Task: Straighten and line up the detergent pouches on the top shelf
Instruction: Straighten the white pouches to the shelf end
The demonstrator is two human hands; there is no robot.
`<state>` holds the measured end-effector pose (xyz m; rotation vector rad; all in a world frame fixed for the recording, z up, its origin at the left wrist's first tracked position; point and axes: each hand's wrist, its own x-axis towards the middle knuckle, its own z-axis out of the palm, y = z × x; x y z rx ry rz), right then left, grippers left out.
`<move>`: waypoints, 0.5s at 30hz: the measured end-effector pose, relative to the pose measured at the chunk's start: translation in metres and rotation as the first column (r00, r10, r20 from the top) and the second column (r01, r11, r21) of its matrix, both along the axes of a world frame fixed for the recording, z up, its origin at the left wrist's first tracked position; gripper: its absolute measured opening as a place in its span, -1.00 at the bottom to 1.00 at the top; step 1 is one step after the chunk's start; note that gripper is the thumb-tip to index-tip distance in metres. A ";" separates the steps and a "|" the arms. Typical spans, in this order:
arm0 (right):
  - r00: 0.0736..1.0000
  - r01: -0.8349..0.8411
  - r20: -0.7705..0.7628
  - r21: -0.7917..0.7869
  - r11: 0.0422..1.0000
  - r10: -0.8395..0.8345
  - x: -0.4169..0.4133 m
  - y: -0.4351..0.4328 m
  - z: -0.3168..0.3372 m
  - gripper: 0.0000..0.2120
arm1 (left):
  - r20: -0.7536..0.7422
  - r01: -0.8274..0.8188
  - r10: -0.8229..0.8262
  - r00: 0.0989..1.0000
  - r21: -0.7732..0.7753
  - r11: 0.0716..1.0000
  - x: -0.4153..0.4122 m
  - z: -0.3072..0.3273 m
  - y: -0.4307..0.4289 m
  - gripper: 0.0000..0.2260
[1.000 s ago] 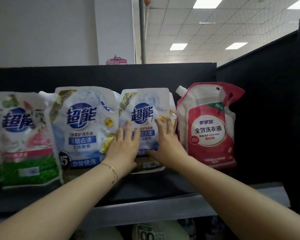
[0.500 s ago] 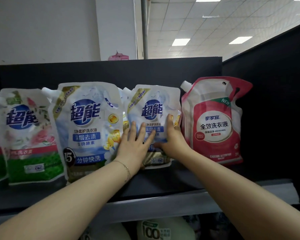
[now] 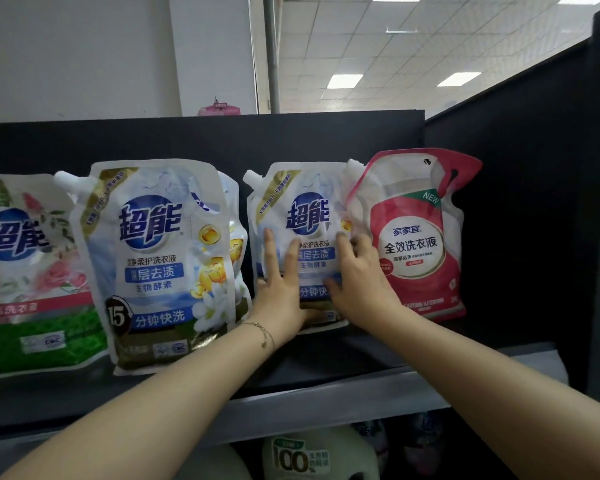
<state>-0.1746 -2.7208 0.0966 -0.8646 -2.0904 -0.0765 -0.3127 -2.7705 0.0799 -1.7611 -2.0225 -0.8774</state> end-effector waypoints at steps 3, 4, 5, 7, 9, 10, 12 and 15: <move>0.977 0.008 0.212 0.085 0.996 -0.026 0.000 -0.002 -0.005 -0.12 | 0.091 0.011 -0.012 0.996 0.009 1.000 -0.003 0.005 -0.001 0.06; 0.973 -0.006 0.231 0.054 0.998 -0.006 -0.001 -0.001 -0.007 -0.04 | 0.110 0.014 -0.014 0.994 -0.003 1.000 -0.004 0.006 -0.001 0.09; 0.971 -0.027 0.240 0.031 0.999 0.018 -0.002 0.000 -0.009 0.01 | 0.118 0.023 -0.021 0.993 -0.020 1.000 -0.006 0.006 0.000 0.12; 0.956 -0.044 0.290 0.015 0.999 0.038 -0.006 0.003 -0.013 0.01 | 0.137 0.053 -0.046 0.990 -0.052 0.997 -0.010 0.005 0.002 0.17; 0.935 -0.027 0.352 -0.038 0.999 0.039 -0.008 0.006 -0.015 -0.06 | 0.213 0.089 -0.074 0.974 -0.064 0.994 -0.011 0.006 0.003 0.20; 0.924 -0.011 0.381 -0.072 0.997 0.037 -0.009 0.008 -0.014 -0.10 | 0.257 0.104 -0.084 0.963 -0.066 0.992 -0.011 0.008 0.003 0.20; 0.900 0.014 0.436 -0.093 0.996 0.028 -0.010 0.011 -0.011 -0.14 | 0.305 0.115 -0.085 0.949 -0.081 0.990 -0.009 0.014 0.002 0.19; 0.878 0.023 0.477 -0.092 0.996 0.024 -0.009 0.009 -0.004 -0.15 | 0.297 0.069 -0.029 0.955 -0.124 0.990 -0.008 0.018 0.003 0.18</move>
